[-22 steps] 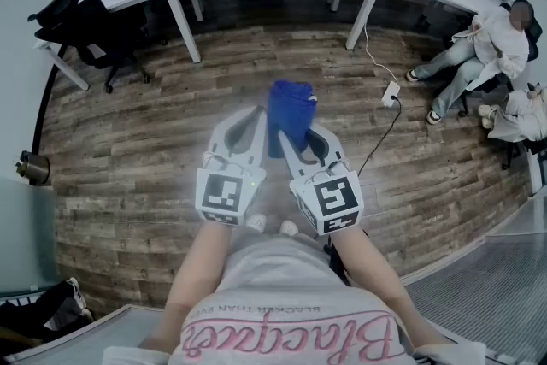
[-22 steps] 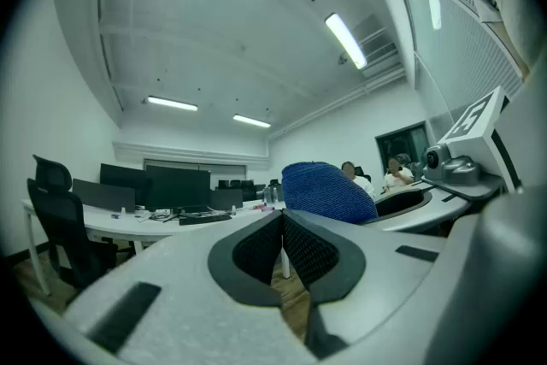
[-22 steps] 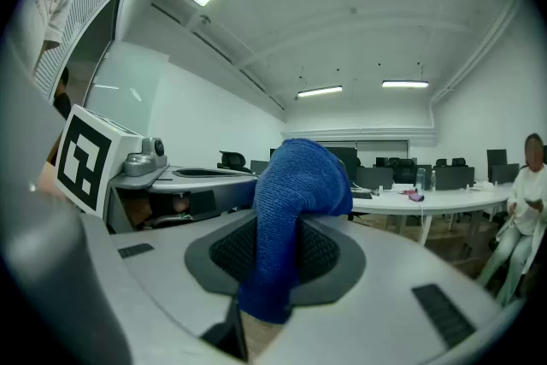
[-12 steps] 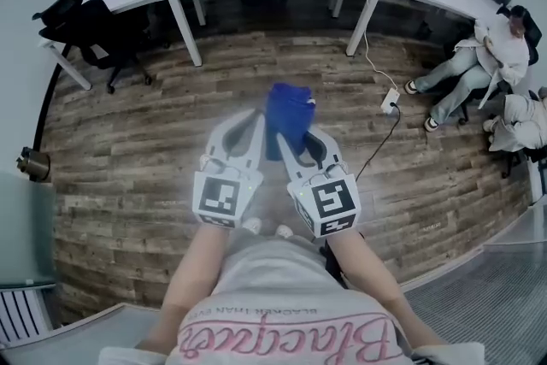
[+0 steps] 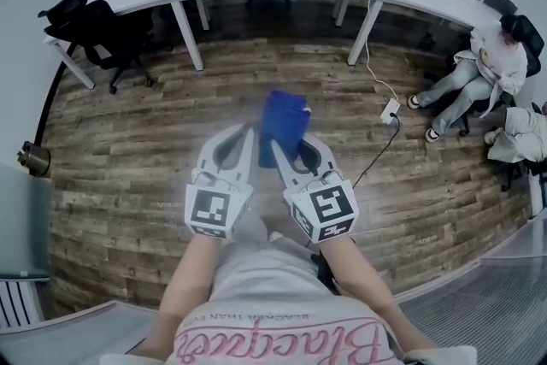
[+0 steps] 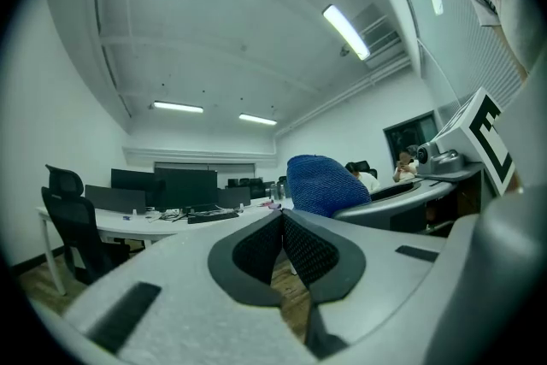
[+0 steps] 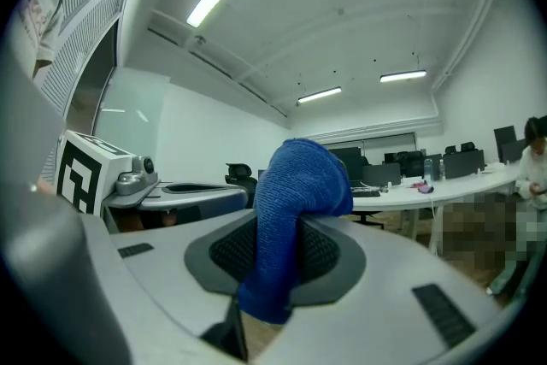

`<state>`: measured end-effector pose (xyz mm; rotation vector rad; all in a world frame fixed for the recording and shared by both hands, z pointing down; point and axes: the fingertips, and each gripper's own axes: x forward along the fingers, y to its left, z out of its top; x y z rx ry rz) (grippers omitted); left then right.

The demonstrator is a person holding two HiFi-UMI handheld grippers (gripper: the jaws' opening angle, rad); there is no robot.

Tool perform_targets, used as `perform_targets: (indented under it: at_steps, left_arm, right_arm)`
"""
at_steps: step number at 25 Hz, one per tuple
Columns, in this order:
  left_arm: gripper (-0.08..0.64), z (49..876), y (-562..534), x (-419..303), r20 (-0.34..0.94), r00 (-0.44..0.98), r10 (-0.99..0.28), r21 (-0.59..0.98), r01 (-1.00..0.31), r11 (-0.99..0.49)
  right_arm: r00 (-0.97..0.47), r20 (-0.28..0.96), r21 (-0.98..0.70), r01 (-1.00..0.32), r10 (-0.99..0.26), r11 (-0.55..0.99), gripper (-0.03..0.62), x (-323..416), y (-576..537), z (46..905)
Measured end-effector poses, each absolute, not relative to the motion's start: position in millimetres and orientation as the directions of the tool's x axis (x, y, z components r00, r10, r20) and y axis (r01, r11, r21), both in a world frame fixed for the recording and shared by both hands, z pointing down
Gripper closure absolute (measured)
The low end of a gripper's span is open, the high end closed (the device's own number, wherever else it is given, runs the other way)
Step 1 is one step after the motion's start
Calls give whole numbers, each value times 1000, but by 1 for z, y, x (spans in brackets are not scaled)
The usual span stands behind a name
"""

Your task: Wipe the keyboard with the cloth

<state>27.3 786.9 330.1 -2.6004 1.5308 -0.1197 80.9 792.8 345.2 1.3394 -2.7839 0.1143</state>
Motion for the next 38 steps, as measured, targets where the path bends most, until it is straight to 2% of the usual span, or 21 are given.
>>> perform_targets:
  at_steps: [15, 26, 38]
  left_arm:
    - [555, 334, 678, 20, 8, 514, -858, -142, -849, -510]
    - [555, 327, 540, -26, 2, 549, -836, -157, -826, -542]
    - [555, 336, 421, -80, -10, 570, -822, -99, -818, -566]
  right_arm:
    - [-583, 108, -5, -810, -805, 586, 503, 77, 689, 354]
    - [-557, 122, 18, -826, -821, 563, 503, 24, 557, 349]
    - [-551, 171, 41, -824, -817, 565, 503, -35, 449, 365]
